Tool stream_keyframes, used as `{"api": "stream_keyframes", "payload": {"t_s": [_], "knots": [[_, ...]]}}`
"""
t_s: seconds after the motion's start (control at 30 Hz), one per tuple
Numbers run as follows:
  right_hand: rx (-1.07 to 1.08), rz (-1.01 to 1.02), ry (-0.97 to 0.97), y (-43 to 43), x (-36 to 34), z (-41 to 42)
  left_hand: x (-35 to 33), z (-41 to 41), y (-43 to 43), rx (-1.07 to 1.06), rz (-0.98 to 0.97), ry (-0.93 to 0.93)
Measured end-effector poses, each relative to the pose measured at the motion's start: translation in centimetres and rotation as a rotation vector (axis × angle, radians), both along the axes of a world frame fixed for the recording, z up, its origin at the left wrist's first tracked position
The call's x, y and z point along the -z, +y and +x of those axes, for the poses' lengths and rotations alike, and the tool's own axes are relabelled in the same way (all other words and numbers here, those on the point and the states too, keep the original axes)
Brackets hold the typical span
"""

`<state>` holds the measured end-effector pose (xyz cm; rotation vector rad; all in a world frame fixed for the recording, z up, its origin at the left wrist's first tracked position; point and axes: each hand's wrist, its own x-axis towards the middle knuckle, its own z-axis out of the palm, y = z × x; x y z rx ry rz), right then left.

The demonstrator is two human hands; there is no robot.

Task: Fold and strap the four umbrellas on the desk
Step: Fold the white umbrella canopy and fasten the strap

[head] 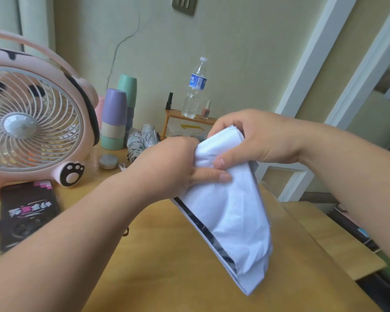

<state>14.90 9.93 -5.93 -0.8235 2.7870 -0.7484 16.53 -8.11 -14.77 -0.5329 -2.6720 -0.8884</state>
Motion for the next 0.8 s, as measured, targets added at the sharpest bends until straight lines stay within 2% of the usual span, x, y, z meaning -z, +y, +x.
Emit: {"api": "stream_keyframes", "payload": {"t_s": [0.1, 0.17, 0.23, 0.33, 0.43, 0.5, 0.53, 0.6, 0.67, 0.73, 0.8], "knots": [[-0.113, 0.066, 0.1, 0.3, 0.2, 0.4, -0.2, 0.0, -1.1, 0.194, 0.053, -0.136], [-0.159, 0.069, 0.087, 0.2, 0.4, 0.8, -0.3, 0.4, -1.8, 0.421, 0.092, -0.296], [-0.178, 0.07, 0.085, 0.2, 0.5, 0.9, -0.1, 0.5, -2.0, 0.513, 0.183, -0.352], [-0.129, 0.052, 0.069, 0.8, 0.6, 0.4, 0.8, -0.1, -1.6, 0.441, 0.259, -0.27], [-0.074, -0.133, -0.178, 1.5, 0.3, 0.3, 1.2, -0.6, -1.0, 0.363, 0.275, -0.16], [-0.061, -0.169, -0.216, 1.3, 0.2, 0.9, 1.4, -0.7, -0.7, 0.303, 0.3, -0.103], [-0.041, -0.122, -0.152, 1.1, 0.2, 1.2, 1.6, -0.7, -0.5, 0.282, 0.31, -0.073], [0.019, 0.025, 0.093, 0.5, 0.3, 1.7, 2.2, -0.9, -0.3, 0.271, 0.338, -0.005], [0.055, 0.078, 0.303, -0.1, 0.7, 2.2, 2.6, -1.3, -0.4, 0.334, 0.452, 0.006], [0.017, 0.084, 0.381, -0.4, 0.9, 2.9, 2.7, -1.5, -0.8, 0.44, 0.468, -0.046], [-0.033, 0.125, 0.384, -0.6, 0.9, 3.4, 2.9, -1.7, -1.0, 0.514, 0.396, -0.083]]}}
